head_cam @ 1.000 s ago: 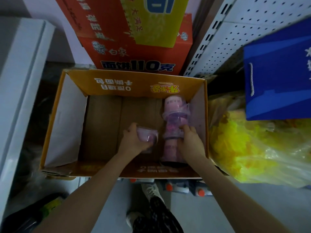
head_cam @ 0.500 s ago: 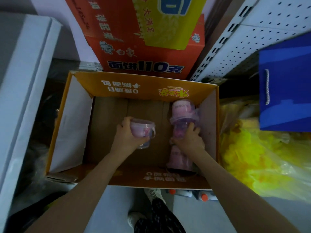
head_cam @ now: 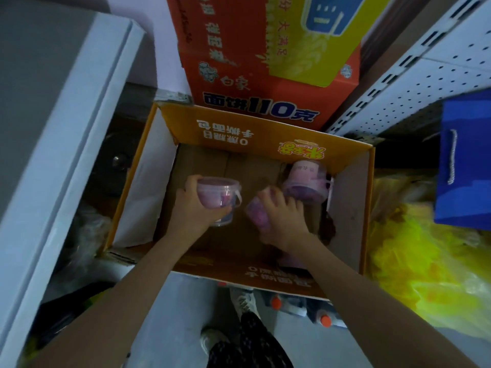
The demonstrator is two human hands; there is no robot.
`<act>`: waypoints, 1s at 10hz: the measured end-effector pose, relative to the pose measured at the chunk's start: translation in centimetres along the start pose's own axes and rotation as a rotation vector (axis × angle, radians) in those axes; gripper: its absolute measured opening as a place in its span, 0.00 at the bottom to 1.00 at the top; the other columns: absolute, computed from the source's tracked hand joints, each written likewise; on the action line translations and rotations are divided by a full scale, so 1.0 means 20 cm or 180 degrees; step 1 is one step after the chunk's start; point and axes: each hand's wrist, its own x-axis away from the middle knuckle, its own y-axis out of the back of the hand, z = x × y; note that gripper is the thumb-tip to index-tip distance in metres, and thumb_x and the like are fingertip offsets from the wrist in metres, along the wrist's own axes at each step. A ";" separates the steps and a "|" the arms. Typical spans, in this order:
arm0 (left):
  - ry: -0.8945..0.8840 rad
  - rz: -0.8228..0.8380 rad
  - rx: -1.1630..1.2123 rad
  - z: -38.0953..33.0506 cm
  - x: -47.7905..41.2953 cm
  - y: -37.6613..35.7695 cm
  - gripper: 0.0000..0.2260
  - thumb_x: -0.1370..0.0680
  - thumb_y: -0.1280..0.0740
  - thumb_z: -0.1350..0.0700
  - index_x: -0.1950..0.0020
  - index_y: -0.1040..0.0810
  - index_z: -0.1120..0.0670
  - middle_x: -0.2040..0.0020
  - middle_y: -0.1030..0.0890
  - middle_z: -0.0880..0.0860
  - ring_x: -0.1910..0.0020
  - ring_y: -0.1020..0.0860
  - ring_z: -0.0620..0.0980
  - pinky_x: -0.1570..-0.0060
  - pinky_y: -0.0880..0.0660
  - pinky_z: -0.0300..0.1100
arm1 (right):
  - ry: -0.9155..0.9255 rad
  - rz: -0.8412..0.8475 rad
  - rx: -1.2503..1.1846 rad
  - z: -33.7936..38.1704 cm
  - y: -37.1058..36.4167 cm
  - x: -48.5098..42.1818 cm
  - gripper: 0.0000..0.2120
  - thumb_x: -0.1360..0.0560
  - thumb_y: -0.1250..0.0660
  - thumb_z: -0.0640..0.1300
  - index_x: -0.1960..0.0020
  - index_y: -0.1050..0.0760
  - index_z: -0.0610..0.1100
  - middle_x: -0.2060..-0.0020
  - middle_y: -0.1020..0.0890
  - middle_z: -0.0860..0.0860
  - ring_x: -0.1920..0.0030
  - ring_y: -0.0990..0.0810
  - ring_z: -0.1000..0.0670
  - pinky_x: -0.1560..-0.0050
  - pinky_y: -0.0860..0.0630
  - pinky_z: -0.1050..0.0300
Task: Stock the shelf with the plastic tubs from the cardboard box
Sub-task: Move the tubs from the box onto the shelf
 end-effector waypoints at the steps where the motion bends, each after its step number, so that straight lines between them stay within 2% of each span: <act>1: 0.0178 -0.0169 0.0091 0.06 0.03 0.11 0.43 0.43 0.26 0.35 0.34 0.35 0.50 0.41 0.26 0.51 0.43 0.24 0.51 0.46 0.24 0.47 | 0.0794 -0.0051 0.0758 0.06 0.00 -0.06 0.52 0.36 0.24 0.50 0.25 0.56 0.52 0.27 0.43 0.44 0.31 0.40 0.35 0.32 0.43 0.35; 2: 0.0334 -0.0342 0.0025 0.14 0.07 0.19 0.40 0.41 0.23 0.39 0.35 0.35 0.48 0.42 0.25 0.52 0.45 0.24 0.51 0.46 0.23 0.52 | 0.1231 -0.0097 0.1223 0.06 -0.02 -0.08 0.50 0.38 0.25 0.40 0.24 0.49 0.49 0.30 0.34 0.45 0.30 0.35 0.39 0.32 0.45 0.31; 3: 0.0423 -0.0395 -0.0118 0.19 0.11 0.22 0.40 0.40 0.25 0.38 0.33 0.36 0.47 0.42 0.26 0.49 0.45 0.25 0.49 0.48 0.22 0.51 | 0.1133 -0.0042 0.1006 0.06 -0.02 -0.05 0.42 0.30 0.33 0.35 0.23 0.51 0.49 0.26 0.42 0.45 0.25 0.46 0.42 0.28 0.55 0.36; 4: 0.0442 -0.0494 -0.0080 0.20 0.15 0.20 0.39 0.38 0.24 0.40 0.32 0.36 0.49 0.42 0.26 0.50 0.46 0.25 0.48 0.50 0.23 0.46 | 0.0416 -0.0271 0.0320 0.12 -0.01 0.00 0.31 0.27 0.36 0.37 0.28 0.42 0.47 0.30 0.37 0.45 0.30 0.39 0.43 0.30 0.43 0.45; 5: 0.0367 -0.0656 -0.0131 0.18 0.19 0.18 0.35 0.35 0.23 0.44 0.34 0.34 0.54 0.46 0.26 0.51 0.51 0.26 0.46 0.54 0.28 0.39 | -0.0321 -0.0523 -0.0710 0.20 -0.03 0.03 0.21 0.26 0.36 0.42 0.34 0.35 0.45 0.38 0.29 0.45 0.39 0.28 0.43 0.41 0.31 0.48; 6: 0.0363 -0.0573 0.0147 0.18 0.20 0.19 0.36 0.37 0.21 0.48 0.34 0.34 0.52 0.44 0.26 0.52 0.46 0.25 0.51 0.52 0.29 0.41 | -0.0998 -0.0420 -0.1608 0.26 -0.06 0.00 0.25 0.25 0.35 0.48 0.33 0.40 0.44 0.38 0.30 0.43 0.41 0.27 0.40 0.46 0.26 0.46; 7: 0.0410 -0.0561 0.0337 0.19 0.19 0.20 0.36 0.38 0.20 0.51 0.35 0.34 0.51 0.40 0.25 0.54 0.43 0.25 0.52 0.50 0.30 0.42 | -0.1387 -0.0590 -0.2006 0.33 -0.06 -0.06 0.32 0.27 0.32 0.51 0.30 0.44 0.45 0.35 0.37 0.41 0.37 0.31 0.37 0.46 0.27 0.46; 8: 0.0398 -0.0589 0.0373 0.17 0.17 0.19 0.36 0.38 0.20 0.52 0.35 0.34 0.52 0.41 0.25 0.53 0.45 0.26 0.49 0.51 0.31 0.41 | -0.1811 -0.0820 -0.2317 0.39 -0.06 -0.12 0.37 0.28 0.30 0.52 0.27 0.48 0.48 0.33 0.41 0.42 0.34 0.35 0.35 0.42 0.29 0.44; 9: 0.0405 -0.0615 0.0414 0.19 0.15 0.18 0.35 0.38 0.20 0.52 0.36 0.33 0.52 0.44 0.25 0.51 0.47 0.26 0.48 0.53 0.31 0.39 | -0.2180 -0.1000 -0.2702 0.38 -0.06 -0.18 0.38 0.29 0.29 0.51 0.27 0.48 0.54 0.31 0.45 0.43 0.33 0.37 0.34 0.40 0.30 0.42; 10: 0.0466 -0.0668 0.0240 0.21 0.12 0.16 0.37 0.37 0.22 0.46 0.34 0.34 0.53 0.45 0.26 0.51 0.48 0.26 0.49 0.60 0.34 0.31 | -0.2171 -0.1054 -0.2566 0.34 -0.09 -0.25 0.36 0.30 0.28 0.52 0.30 0.45 0.56 0.30 0.47 0.43 0.31 0.41 0.35 0.38 0.30 0.40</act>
